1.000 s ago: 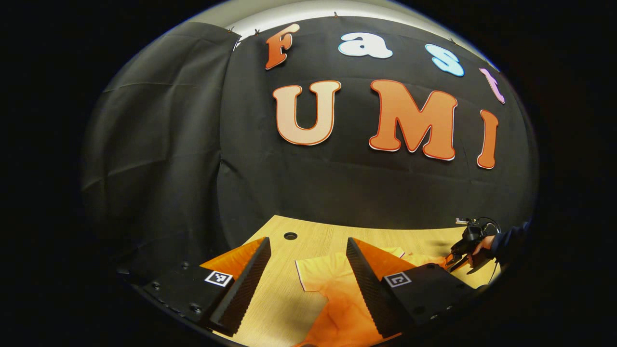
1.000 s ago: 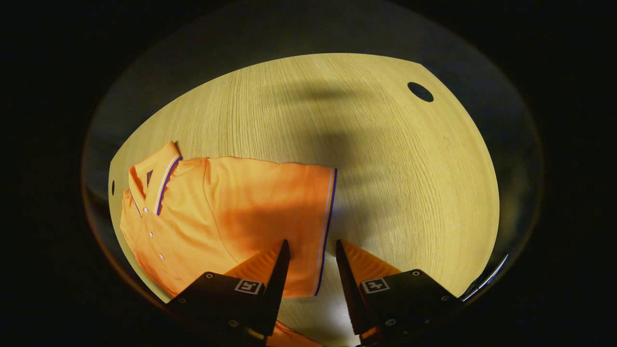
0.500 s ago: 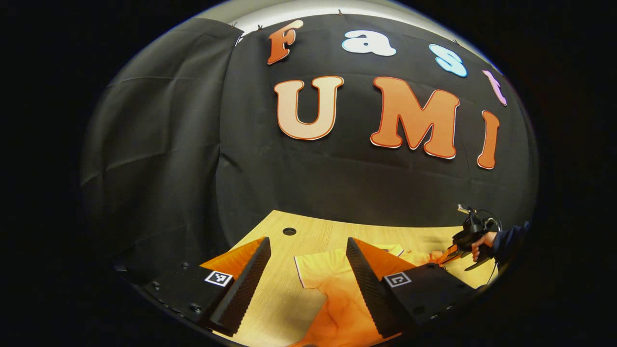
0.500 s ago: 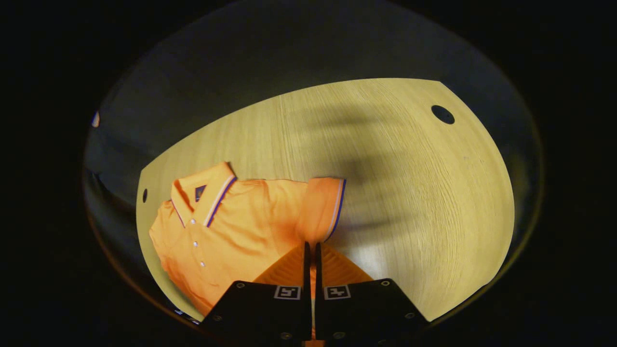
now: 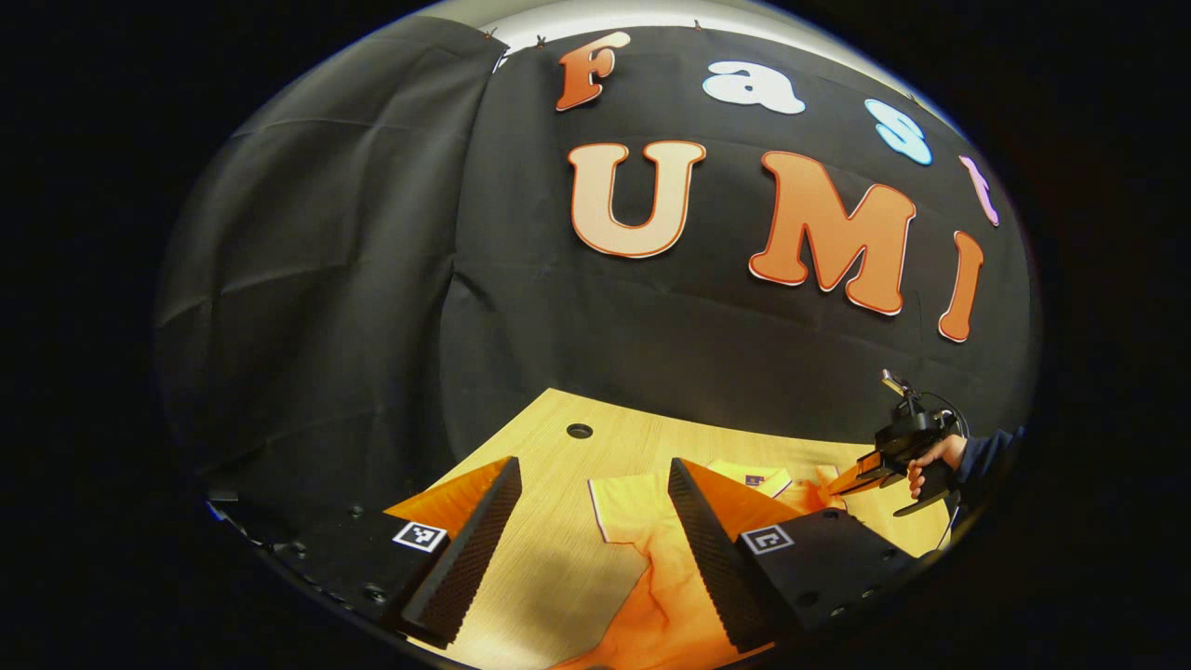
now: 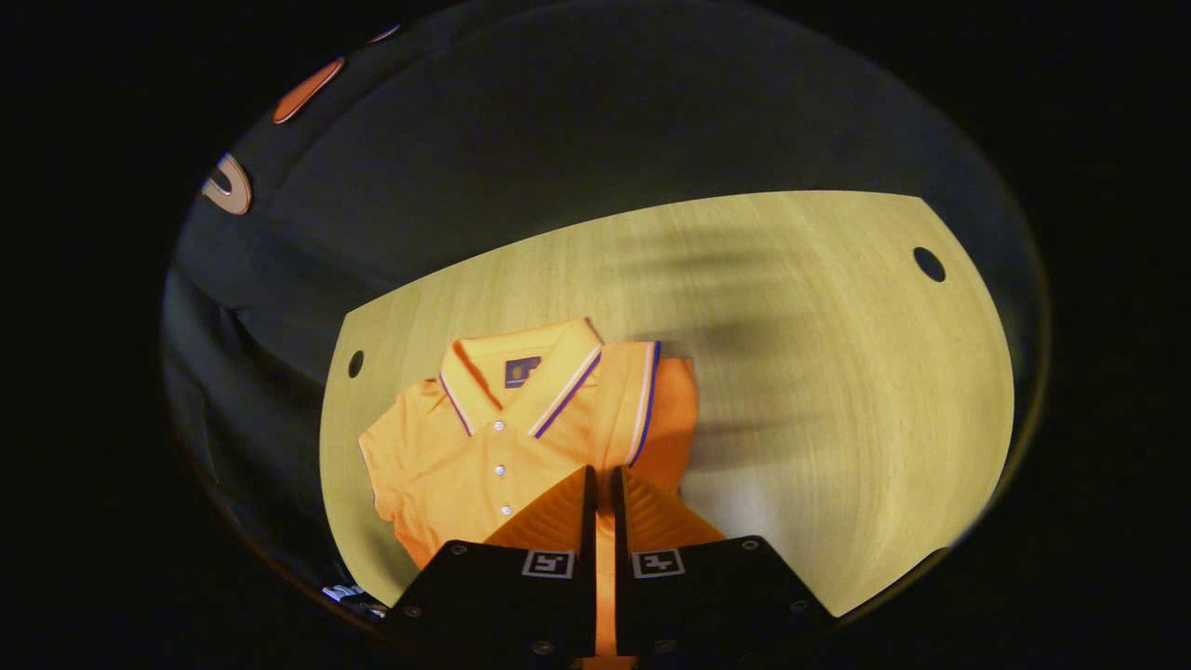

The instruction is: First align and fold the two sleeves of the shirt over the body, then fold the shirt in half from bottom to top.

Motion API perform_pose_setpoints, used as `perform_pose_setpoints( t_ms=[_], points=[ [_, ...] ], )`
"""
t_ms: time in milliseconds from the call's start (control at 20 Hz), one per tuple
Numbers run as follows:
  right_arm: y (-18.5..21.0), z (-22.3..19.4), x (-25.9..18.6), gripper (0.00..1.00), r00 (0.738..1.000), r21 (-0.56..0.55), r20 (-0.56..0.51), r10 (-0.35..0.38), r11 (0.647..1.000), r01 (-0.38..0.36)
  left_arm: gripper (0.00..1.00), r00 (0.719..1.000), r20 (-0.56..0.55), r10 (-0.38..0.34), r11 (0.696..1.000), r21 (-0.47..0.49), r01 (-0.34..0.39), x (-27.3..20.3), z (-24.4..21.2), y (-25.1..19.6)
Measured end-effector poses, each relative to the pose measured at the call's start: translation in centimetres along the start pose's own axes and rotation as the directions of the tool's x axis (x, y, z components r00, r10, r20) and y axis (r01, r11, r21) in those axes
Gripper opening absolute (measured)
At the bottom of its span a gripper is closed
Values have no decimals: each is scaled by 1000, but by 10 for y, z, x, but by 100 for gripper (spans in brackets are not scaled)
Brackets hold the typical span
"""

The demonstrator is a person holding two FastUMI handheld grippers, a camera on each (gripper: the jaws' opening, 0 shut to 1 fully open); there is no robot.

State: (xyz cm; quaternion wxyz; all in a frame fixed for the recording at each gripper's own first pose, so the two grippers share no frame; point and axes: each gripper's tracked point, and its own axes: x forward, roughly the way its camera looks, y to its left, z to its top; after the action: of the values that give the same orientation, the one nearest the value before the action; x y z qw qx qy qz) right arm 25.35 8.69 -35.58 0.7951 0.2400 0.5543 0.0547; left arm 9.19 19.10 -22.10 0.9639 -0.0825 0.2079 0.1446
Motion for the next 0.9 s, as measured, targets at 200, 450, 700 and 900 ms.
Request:
perform_pose_setpoints(
  t_ms=[200, 450, 700, 900],
  points=[
    [35, -6, -6, 24, 996, -27, 5, 86, 996, -86, 99, 999, -40, -16, 1000, 0, 16, 13, -13, 10],
    [25, 3, -31, 59, 995, -80, 92, 32, 996, -24, 98, 990, -138, -30, 998, 53, 37, 63, -29, 13],
    [16, 9, -79, 81, 971, -63, 238, 1, 998, 15, 98, 946, -301, -121, 986, 75, 150, 120, -57, -7],
    [-5, 6, -120, 89, 935, -31, 348, -73, 996, 89, 98, 883, -443, -157, 978, 53, 200, 161, -90, -21]
  ],
)
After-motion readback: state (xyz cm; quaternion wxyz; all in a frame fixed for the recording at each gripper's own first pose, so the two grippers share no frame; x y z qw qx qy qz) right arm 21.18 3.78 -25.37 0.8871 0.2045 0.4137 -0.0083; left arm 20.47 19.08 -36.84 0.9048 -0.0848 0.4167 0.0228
